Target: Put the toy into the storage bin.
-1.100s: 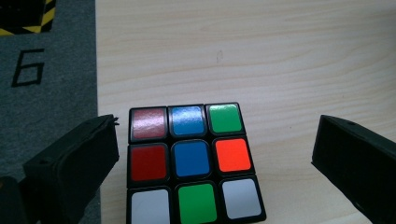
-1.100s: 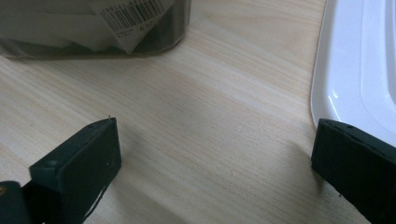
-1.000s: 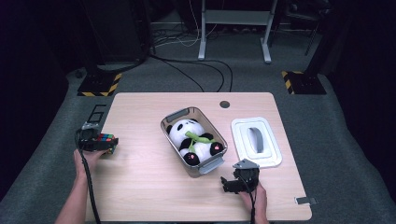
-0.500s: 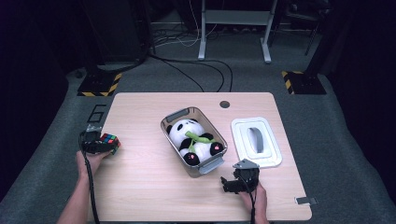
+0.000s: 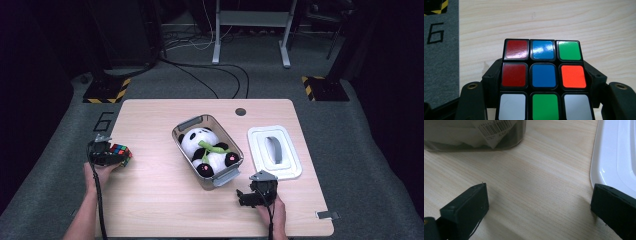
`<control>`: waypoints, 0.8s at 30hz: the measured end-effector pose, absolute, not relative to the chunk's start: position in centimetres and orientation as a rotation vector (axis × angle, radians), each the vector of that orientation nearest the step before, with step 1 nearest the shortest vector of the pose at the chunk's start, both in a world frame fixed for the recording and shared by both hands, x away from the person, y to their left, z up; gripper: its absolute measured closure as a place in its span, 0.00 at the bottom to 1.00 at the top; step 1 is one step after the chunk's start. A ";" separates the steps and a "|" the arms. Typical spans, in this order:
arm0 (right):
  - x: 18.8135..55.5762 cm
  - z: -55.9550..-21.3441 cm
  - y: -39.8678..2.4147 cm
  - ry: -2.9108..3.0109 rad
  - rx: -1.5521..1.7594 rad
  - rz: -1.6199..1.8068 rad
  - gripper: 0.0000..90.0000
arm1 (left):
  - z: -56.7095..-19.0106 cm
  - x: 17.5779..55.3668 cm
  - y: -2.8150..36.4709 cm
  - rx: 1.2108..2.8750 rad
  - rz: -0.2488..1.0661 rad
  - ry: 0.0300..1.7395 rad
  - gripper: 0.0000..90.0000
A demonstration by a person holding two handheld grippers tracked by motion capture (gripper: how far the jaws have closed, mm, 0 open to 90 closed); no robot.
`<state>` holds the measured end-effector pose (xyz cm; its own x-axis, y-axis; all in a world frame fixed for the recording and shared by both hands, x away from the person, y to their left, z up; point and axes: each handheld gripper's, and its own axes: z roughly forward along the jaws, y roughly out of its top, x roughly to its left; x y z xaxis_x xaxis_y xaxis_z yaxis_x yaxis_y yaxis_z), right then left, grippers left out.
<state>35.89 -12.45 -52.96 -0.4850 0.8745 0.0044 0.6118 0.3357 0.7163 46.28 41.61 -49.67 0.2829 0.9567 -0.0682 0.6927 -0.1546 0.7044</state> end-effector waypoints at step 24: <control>35.9 -53.0 -12.5 2.224 1.312 0.941 0.01 | -46.4 45.6 38.2 1.958 0.539 1.367 0.38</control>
<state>35.89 -12.45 -52.96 -0.4851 0.8744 0.0043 0.6118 0.3359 0.7162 45.56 38.22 -46.41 0.3623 0.9309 -0.0454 0.6494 -0.2172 0.7288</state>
